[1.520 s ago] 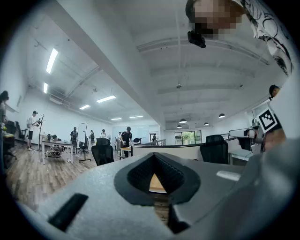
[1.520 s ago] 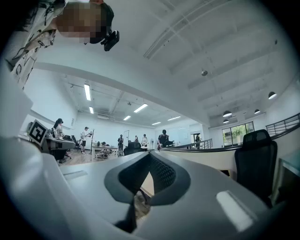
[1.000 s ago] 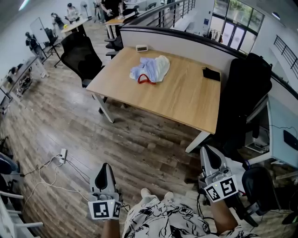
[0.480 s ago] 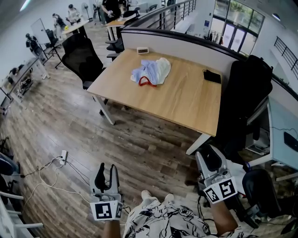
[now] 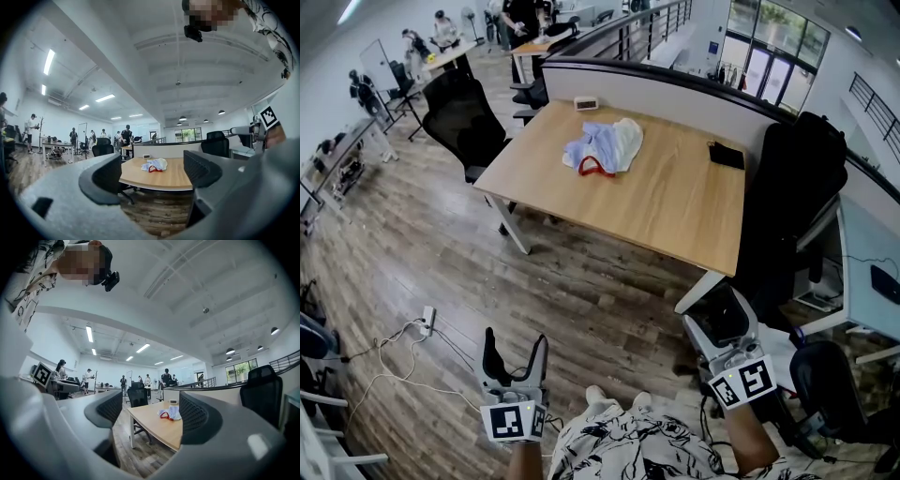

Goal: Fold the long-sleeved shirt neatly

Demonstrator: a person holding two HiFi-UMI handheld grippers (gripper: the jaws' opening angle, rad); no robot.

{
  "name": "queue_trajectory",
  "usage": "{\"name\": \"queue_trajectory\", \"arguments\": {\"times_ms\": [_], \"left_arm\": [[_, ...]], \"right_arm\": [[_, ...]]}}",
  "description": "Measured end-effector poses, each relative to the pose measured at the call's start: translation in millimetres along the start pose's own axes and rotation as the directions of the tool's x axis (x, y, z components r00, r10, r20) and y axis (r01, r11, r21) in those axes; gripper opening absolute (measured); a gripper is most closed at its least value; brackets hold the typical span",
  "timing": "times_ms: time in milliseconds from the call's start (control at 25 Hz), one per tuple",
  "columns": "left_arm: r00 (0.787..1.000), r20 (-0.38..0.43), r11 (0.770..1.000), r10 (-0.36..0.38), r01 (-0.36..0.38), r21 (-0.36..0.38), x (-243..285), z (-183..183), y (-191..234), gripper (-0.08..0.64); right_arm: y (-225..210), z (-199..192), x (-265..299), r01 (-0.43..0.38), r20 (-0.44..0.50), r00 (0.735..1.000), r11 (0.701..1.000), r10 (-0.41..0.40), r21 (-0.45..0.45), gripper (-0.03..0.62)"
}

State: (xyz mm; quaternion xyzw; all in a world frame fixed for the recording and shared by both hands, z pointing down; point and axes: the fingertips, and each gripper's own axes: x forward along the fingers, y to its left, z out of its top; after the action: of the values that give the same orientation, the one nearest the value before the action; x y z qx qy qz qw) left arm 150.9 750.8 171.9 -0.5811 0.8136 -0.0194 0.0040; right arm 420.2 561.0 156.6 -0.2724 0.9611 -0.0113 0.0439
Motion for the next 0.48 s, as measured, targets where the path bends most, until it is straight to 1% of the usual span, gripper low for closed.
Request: {"name": "queue_trajectory", "arguments": {"times_ms": [120, 240, 360, 480], "left_arm": [[1.0, 0.002, 1.0, -0.008, 0.008, -0.004, 3.3, -2.8, 4.8, 0.408], [1.0, 0.005, 1.0, -0.018, 0.018, -0.018, 7.8, -4.3, 14.6, 0.423], [1.0, 0.005, 0.999, -0.031, 0.031, -0.024, 13.1, -6.7, 28.0, 0.471], [1.0, 0.002, 0.999, -0.022, 0.022, -0.03, 13.9, -11.6, 45.8, 0.521]], "right_arm": [[2.9, -0.8, 3.8, 0.009, 0.008, 1.0, 1.0, -0.009, -0.002, 0.383], [8.4, -0.7, 11.8, 0.023, 0.021, 1.0, 1.0, -0.023, 0.003, 0.416], [19.3, -3.9, 23.2, 0.024, 0.014, 1.0, 1.0, -0.023, -0.005, 0.439], [32.1, -8.6, 32.0, 0.024, 0.004, 1.0, 1.0, -0.024, -0.012, 0.471]]}}
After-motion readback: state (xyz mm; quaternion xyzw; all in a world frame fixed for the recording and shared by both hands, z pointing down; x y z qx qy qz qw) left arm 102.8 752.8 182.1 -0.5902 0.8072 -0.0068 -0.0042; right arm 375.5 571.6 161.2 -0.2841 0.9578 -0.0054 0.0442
